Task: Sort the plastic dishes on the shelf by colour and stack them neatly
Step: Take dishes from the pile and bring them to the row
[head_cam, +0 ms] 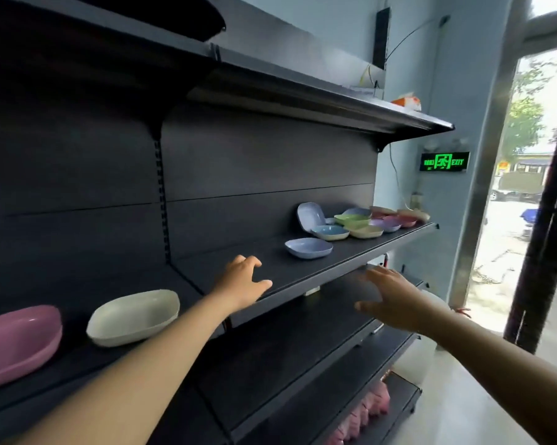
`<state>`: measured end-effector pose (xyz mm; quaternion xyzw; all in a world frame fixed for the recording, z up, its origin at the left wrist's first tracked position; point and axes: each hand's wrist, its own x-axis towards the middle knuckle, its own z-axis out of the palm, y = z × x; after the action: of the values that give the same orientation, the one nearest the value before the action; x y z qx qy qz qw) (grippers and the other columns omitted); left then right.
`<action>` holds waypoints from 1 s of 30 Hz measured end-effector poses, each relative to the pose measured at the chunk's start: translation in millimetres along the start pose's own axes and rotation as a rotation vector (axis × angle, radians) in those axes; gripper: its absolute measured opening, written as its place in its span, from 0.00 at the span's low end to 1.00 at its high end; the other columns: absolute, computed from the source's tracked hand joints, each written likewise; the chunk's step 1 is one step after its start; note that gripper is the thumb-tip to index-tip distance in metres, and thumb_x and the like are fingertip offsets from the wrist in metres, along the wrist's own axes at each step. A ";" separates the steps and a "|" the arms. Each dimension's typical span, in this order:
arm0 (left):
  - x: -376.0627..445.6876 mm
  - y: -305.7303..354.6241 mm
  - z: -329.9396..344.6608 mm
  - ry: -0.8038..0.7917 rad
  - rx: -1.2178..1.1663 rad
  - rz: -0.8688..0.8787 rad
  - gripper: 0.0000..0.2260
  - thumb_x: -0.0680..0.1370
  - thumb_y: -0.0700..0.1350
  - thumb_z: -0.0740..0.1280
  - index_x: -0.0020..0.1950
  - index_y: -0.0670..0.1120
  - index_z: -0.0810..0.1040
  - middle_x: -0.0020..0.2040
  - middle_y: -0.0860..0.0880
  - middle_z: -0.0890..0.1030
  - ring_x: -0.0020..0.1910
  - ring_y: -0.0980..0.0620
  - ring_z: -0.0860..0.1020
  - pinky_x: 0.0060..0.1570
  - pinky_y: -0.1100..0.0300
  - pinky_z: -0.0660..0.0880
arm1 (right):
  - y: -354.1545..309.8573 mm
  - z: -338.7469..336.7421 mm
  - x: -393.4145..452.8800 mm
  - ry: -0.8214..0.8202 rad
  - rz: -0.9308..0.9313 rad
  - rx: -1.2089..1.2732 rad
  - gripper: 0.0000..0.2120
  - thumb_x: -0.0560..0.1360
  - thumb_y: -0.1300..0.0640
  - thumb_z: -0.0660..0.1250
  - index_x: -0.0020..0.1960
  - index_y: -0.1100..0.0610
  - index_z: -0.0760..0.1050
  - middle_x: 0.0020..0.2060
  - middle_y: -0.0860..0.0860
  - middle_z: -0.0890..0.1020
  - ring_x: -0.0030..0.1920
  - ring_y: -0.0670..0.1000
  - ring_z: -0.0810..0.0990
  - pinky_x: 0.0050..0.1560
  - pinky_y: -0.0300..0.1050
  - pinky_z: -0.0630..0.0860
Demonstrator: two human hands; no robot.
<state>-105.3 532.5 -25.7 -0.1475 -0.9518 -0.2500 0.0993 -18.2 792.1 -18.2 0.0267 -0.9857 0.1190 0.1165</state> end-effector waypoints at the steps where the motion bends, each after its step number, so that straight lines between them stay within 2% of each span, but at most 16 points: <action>1: 17.1 8.2 11.4 -0.007 -0.010 0.001 0.22 0.77 0.54 0.64 0.69 0.47 0.67 0.69 0.49 0.66 0.69 0.49 0.65 0.65 0.53 0.67 | 16.0 1.6 7.5 0.002 0.007 -0.009 0.27 0.75 0.48 0.67 0.72 0.50 0.63 0.72 0.49 0.65 0.71 0.52 0.63 0.69 0.46 0.63; 7: 136.9 42.6 77.5 -0.050 -0.150 -0.068 0.25 0.77 0.53 0.64 0.72 0.46 0.63 0.71 0.46 0.64 0.69 0.47 0.66 0.63 0.55 0.66 | 109.2 17.0 84.2 0.023 0.015 -0.005 0.27 0.74 0.48 0.69 0.71 0.47 0.65 0.70 0.48 0.67 0.70 0.50 0.65 0.70 0.47 0.67; 11: 218.2 54.0 123.6 -0.094 -0.405 -0.263 0.33 0.76 0.53 0.67 0.75 0.44 0.57 0.73 0.45 0.63 0.70 0.46 0.65 0.66 0.54 0.65 | 164.2 12.7 155.3 -0.002 0.011 -0.028 0.26 0.74 0.47 0.69 0.69 0.48 0.67 0.68 0.48 0.69 0.68 0.50 0.67 0.67 0.45 0.68; 15: 280.8 57.9 160.0 -0.046 -0.581 -0.444 0.39 0.74 0.51 0.71 0.76 0.42 0.53 0.74 0.44 0.62 0.70 0.46 0.65 0.65 0.55 0.64 | 206.9 7.9 231.3 0.026 -0.004 -0.010 0.27 0.74 0.48 0.69 0.69 0.53 0.67 0.67 0.51 0.71 0.66 0.52 0.69 0.64 0.43 0.68; 18: 315.9 53.6 178.7 -0.039 -0.522 -0.556 0.44 0.73 0.45 0.73 0.78 0.44 0.45 0.75 0.44 0.58 0.71 0.44 0.65 0.65 0.54 0.66 | 227.4 12.6 283.8 0.024 -0.068 0.025 0.24 0.72 0.53 0.71 0.67 0.54 0.70 0.65 0.52 0.74 0.64 0.52 0.71 0.62 0.40 0.66; 21: 345.9 49.6 189.4 -0.068 -0.404 -0.613 0.47 0.72 0.42 0.73 0.78 0.45 0.42 0.77 0.44 0.57 0.71 0.43 0.64 0.66 0.53 0.66 | 245.1 25.6 342.4 -0.003 -0.159 0.054 0.22 0.72 0.55 0.71 0.64 0.57 0.73 0.61 0.53 0.76 0.60 0.53 0.74 0.60 0.43 0.68; 24: 363.2 46.9 192.7 -0.110 -0.323 -0.660 0.44 0.73 0.43 0.73 0.78 0.45 0.46 0.76 0.45 0.57 0.73 0.44 0.63 0.66 0.54 0.64 | 257.0 40.9 401.4 -0.026 -0.224 0.065 0.23 0.73 0.51 0.70 0.66 0.55 0.71 0.60 0.50 0.77 0.59 0.51 0.75 0.53 0.35 0.66; 26: 368.4 39.8 195.1 -0.096 -0.308 -0.698 0.40 0.72 0.42 0.73 0.77 0.45 0.53 0.74 0.44 0.63 0.70 0.45 0.66 0.63 0.55 0.67 | 265.7 54.5 441.7 -0.062 -0.251 0.146 0.24 0.73 0.53 0.71 0.66 0.55 0.71 0.59 0.50 0.76 0.60 0.51 0.75 0.53 0.32 0.65; 28: 369.3 32.4 198.0 -0.052 -0.328 -0.740 0.34 0.70 0.42 0.74 0.73 0.45 0.63 0.66 0.45 0.72 0.62 0.47 0.72 0.55 0.58 0.70 | 272.9 69.1 482.1 -0.132 -0.266 0.282 0.23 0.70 0.57 0.73 0.63 0.55 0.72 0.57 0.52 0.77 0.60 0.53 0.76 0.58 0.39 0.69; 30: 371.0 28.8 201.0 -0.015 -0.339 -0.775 0.24 0.70 0.42 0.74 0.63 0.45 0.73 0.55 0.48 0.77 0.52 0.51 0.75 0.46 0.61 0.70 | 277.1 81.7 521.1 -0.183 -0.289 0.339 0.23 0.69 0.59 0.74 0.62 0.54 0.73 0.55 0.52 0.78 0.58 0.53 0.76 0.60 0.44 0.71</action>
<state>-466.5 743.8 -87.1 0.2054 -0.8830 -0.4207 -0.0349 -565.0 1028.2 -35.6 0.1974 -0.9440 0.2620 0.0362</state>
